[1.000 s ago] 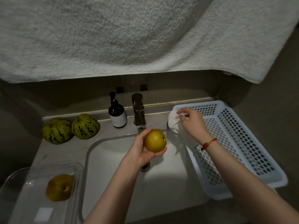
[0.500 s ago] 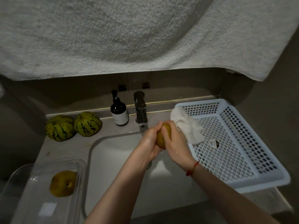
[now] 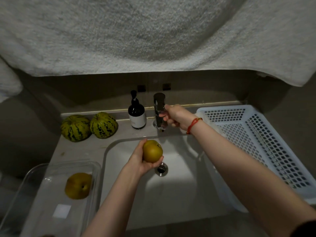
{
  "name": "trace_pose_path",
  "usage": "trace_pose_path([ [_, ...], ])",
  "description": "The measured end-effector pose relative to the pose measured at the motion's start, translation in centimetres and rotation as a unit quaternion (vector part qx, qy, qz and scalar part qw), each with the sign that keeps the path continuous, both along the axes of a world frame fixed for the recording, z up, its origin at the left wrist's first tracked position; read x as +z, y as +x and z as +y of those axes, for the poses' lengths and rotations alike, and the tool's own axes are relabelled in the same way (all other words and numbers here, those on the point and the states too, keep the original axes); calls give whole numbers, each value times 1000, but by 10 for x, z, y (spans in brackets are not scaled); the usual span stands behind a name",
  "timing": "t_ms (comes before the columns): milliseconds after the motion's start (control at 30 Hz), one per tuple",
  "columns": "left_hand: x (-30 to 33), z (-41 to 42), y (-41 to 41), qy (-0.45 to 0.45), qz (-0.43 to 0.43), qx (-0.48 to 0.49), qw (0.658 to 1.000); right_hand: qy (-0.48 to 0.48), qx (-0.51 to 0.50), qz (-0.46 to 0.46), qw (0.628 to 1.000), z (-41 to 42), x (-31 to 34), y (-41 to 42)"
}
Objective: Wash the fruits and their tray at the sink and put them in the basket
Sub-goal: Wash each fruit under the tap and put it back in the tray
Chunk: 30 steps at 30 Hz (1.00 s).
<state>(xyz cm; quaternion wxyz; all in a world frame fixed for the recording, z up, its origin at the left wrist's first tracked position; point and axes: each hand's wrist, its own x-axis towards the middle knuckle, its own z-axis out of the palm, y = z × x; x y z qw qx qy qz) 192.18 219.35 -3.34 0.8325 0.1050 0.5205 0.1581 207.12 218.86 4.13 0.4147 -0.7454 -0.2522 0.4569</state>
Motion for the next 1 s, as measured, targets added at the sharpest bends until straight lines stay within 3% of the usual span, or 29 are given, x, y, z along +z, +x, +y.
trace_pose_path([
  [233,-10,15,14,-19,-9,15,1000,38,-52,107,992,15,1,-1],
  [433,-21,20,35,-48,-21,5,999,96,-40,174,979,15,-4,9],
  [733,-31,22,52,-60,-23,-4,998,170,-11,183,968,13,-16,15],
  [833,-33,23,53,-30,-18,-11,999,164,-67,120,977,-3,-33,22],
  [933,-35,20,59,58,2,-41,997,95,-180,25,979,-24,-75,14],
  [1000,-36,16,64,136,21,-43,990,59,-180,106,976,-28,-100,-7],
])
